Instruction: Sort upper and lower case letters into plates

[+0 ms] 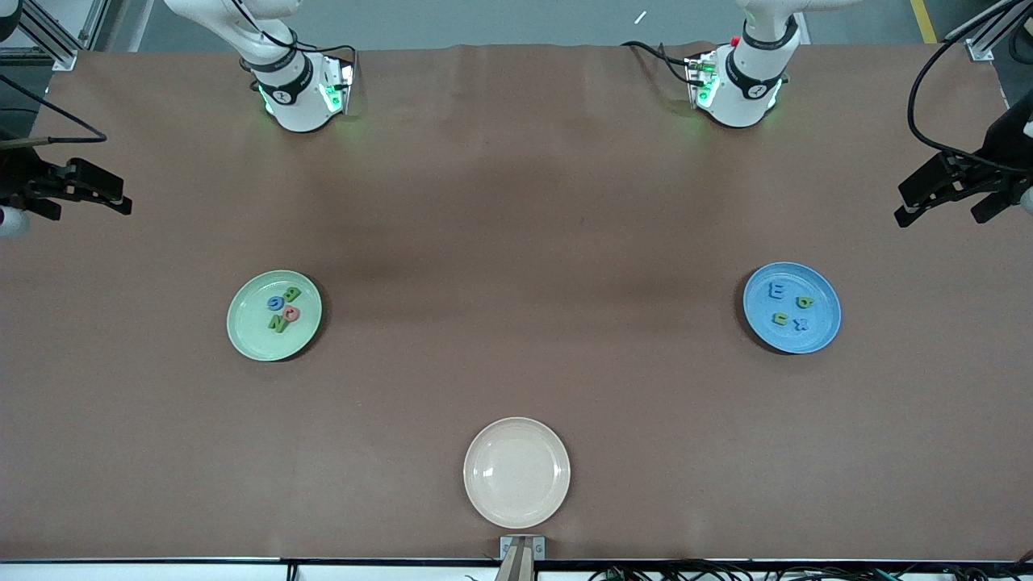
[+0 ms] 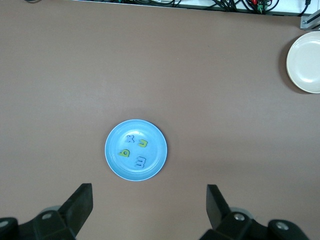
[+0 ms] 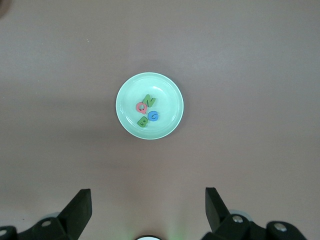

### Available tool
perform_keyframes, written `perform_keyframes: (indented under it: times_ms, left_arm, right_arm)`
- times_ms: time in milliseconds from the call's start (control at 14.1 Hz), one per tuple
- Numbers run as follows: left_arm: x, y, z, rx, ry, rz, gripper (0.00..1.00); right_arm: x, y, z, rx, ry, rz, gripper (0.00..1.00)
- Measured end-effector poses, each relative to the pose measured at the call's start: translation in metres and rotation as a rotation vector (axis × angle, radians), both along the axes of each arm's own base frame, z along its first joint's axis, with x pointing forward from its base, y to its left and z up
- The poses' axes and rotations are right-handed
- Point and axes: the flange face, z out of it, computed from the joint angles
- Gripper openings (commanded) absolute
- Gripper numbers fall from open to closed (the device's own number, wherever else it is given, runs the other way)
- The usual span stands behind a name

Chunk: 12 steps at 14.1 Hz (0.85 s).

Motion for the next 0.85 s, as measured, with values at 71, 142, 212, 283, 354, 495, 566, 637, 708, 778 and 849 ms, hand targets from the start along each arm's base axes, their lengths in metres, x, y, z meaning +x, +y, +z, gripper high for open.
perform_keyframes:
  times_ms: [71,142,212,283,354,495,566,637,708,778,849]
  left_arm:
    - [0.0000,0.0000,0.0000,0.000,0.000,0.000,1.00]
    - [0.0000,0.0000,0.0000,0.000,0.000,0.000,1.00]
    - [0.0000,0.0000,0.0000,0.000,0.000,0.000,1.00]
    - [0.0000,0.0000,0.0000,0.000,0.000,0.000,1.00]
    - [0.0000,0.0000,0.0000,0.000,0.000,0.000,1.00]
    - [0.0000,0.0000,0.0000,0.000,0.000,0.000,1.00]
    - [0.0000,0.0001,0.0000,0.000,0.000,0.000,1.00]
    - [0.0000,0.0002,0.0000,0.000,0.000,0.000,1.00]
    - [0.0000,0.0003,0.0000,0.000,0.000,0.001,1.00]
    - [0.0000,0.0003,0.0000,0.000,0.000,0.001,1.00]
    - [0.0000,0.0003,0.0000,0.000,0.000,0.001,1.00]
  right_arm:
    - [-0.0003,0.0007,0.0006,0.000,-0.001,0.001,1.00]
    - [-0.0005,0.0014,0.0010,0.000,-0.002,0.003,1.00]
    - [-0.0006,0.0025,0.0013,0.000,-0.002,0.005,1.00]
    - [-0.0007,0.0038,0.0015,0.000,-0.003,0.007,1.00]
    - [-0.0007,0.0049,0.0017,0.000,-0.003,0.009,1.00]
    - [-0.0008,0.0051,0.0021,0.000,-0.005,0.009,1.00]
    - [-0.0006,0.0052,0.0023,0.000,-0.007,0.010,1.00]
    - [-0.0005,0.0055,0.0025,0.000,-0.008,0.010,1.00]
    - [-0.0006,0.0059,0.0028,0.000,-0.009,0.011,1.00]
    - [-0.0011,0.0062,0.0035,0.000,-0.010,0.011,1.00]
    - [-0.0018,0.0062,0.0046,0.000,-0.011,0.012,1.00]
